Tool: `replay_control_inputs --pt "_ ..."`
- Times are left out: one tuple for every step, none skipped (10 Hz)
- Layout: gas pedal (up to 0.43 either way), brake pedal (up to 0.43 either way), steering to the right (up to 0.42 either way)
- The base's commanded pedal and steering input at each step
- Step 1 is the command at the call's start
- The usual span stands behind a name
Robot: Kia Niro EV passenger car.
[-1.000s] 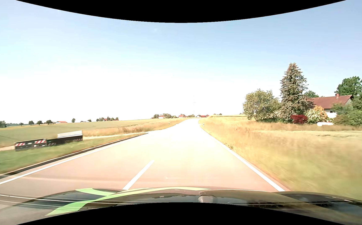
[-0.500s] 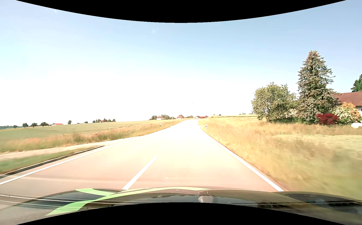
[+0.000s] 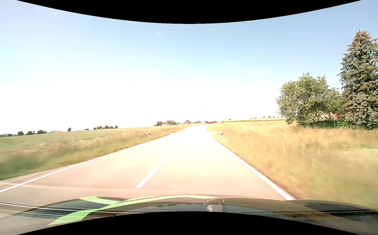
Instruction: Follow the waypoints while adhering to traffic rules and regulations
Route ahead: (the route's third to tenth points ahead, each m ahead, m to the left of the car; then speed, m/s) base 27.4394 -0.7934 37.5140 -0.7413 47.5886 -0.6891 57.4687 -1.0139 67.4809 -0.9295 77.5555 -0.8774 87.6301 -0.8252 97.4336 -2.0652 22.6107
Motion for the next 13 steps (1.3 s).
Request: replay_control_inputs --pt "0.209 0.000 0.000" --pt "0.197 0.000 0.000" --pt "0.197 0.000 0.000" --pt "0.209 0.000 0.000" --pt "0.220 0.000 0.000" --pt "0.240 0.000 0.000" --pt "0.260 0.000 0.000" --pt "0.268 0.000 -0.001" --pt "0.280 0.000 -0.001" --pt "0.280 0.000 -0.001" --pt "0.280 0.000 -0.001" --pt "0.240 0.000 -0.001" --pt "0.209 0.000 -0.001"
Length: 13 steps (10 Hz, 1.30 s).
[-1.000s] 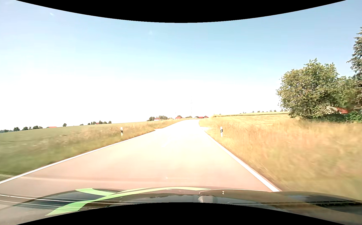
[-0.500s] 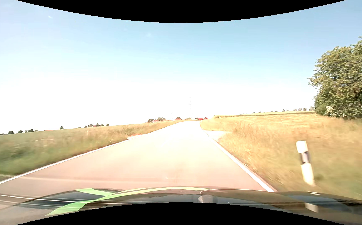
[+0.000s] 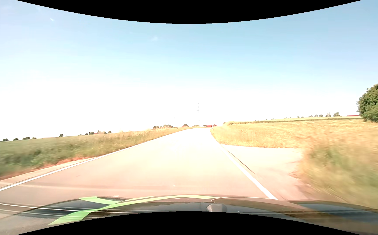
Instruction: Follow the waypoints while adhering to traffic rules and regulations
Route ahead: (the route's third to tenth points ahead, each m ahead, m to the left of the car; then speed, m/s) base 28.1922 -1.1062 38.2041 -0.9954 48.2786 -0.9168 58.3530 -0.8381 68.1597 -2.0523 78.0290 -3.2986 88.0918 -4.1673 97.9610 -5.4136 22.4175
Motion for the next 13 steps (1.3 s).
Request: replay_control_inputs --pt "0.189 0.000 -0.001" --pt "0.189 0.000 -0.001" --pt "0.189 0.000 0.000" --pt "0.197 0.000 0.000" --pt "0.240 0.000 0.000" --pt "0.260 0.000 0.001" --pt "0.268 0.000 0.004" --pt "0.268 0.000 0.003" --pt "0.268 0.000 0.004" --pt "0.260 0.000 0.004" --pt "0.248 0.000 0.004" --pt "0.248 0.000 0.005" --pt "0.260 0.000 0.005"
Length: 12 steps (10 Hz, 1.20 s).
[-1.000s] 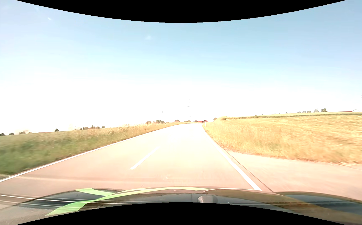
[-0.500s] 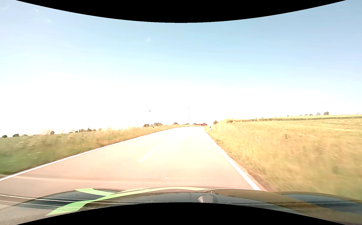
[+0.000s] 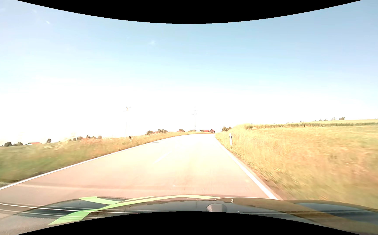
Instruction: Follow the waypoints while adhering to traffic rules and regulations
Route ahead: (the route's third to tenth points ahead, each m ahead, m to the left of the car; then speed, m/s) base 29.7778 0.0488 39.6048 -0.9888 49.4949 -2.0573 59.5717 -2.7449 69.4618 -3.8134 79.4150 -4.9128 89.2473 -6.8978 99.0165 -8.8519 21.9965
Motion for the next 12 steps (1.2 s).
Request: replay_control_inputs --pt "0.280 0.000 0.006" --pt "0.287 0.000 0.008" --pt "0.287 0.000 0.008" --pt "0.299 0.000 0.008" --pt "0.299 0.000 0.008" --pt "0.299 0.000 0.009" --pt "0.280 0.000 0.009" --pt "0.260 0.000 0.010" --pt "0.240 0.000 0.010" --pt "0.240 0.000 0.010" --pt "0.248 0.000 0.010" --pt "0.260 0.000 0.010"
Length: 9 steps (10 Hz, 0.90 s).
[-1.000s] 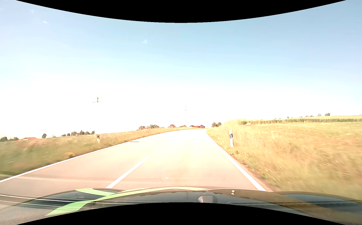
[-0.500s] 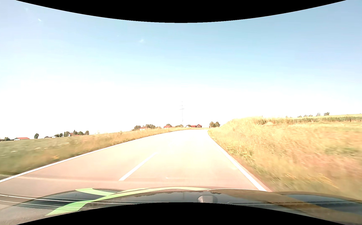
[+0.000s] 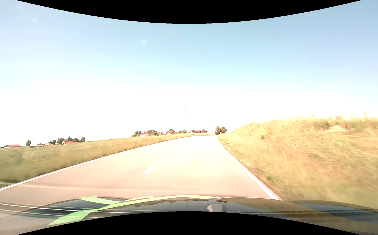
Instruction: Follow the waypoints while adhering to traffic rules and regulations
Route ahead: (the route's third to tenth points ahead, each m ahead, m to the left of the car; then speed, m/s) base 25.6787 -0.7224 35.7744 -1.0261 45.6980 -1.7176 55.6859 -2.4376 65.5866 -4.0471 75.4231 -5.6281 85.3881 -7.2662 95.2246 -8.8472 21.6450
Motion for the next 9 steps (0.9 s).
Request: replay_control_inputs --pt "0.260 0.000 0.010" --pt "0.280 0.000 0.010" --pt "0.287 0.000 0.011" --pt "0.299 0.000 0.012" --pt "0.299 0.000 0.012" --pt "0.299 0.000 0.012" --pt "0.311 0.000 0.012" --pt "0.311 0.000 0.012" --pt "0.311 0.000 0.012"
